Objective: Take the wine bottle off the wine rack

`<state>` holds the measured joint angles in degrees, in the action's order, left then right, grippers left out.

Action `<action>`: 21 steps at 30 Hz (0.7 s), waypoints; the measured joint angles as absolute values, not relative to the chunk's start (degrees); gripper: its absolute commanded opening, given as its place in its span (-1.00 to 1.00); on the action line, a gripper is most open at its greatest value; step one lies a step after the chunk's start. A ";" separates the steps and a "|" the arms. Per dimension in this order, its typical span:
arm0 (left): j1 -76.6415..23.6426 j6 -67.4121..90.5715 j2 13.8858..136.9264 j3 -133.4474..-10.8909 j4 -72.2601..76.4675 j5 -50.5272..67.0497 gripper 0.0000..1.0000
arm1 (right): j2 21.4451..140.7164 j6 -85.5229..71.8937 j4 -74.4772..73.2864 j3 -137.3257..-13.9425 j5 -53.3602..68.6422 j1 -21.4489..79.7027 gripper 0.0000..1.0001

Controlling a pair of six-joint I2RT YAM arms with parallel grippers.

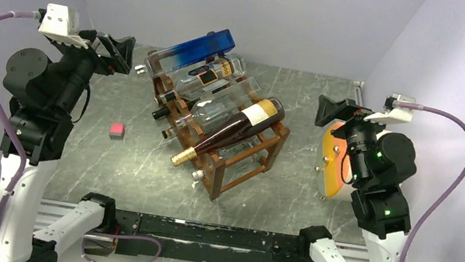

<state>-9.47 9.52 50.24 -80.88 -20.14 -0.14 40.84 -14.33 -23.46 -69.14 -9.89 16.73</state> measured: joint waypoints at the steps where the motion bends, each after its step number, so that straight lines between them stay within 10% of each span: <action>1: -8.56 10.09 50.24 -80.60 -20.45 0.19 0.98 | 41.06 -14.61 -23.42 -68.82 -10.24 17.04 0.99; 21: 1.23 16.40 51.72 -76.09 -31.20 7.97 0.96 | 43.22 -17.32 -18.26 -63.57 -6.59 20.88 0.99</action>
<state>1.23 16.40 51.72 -76.09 -31.20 7.97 43.22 -17.32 -18.26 -63.57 -6.59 20.88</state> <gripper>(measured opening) 0.984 0.997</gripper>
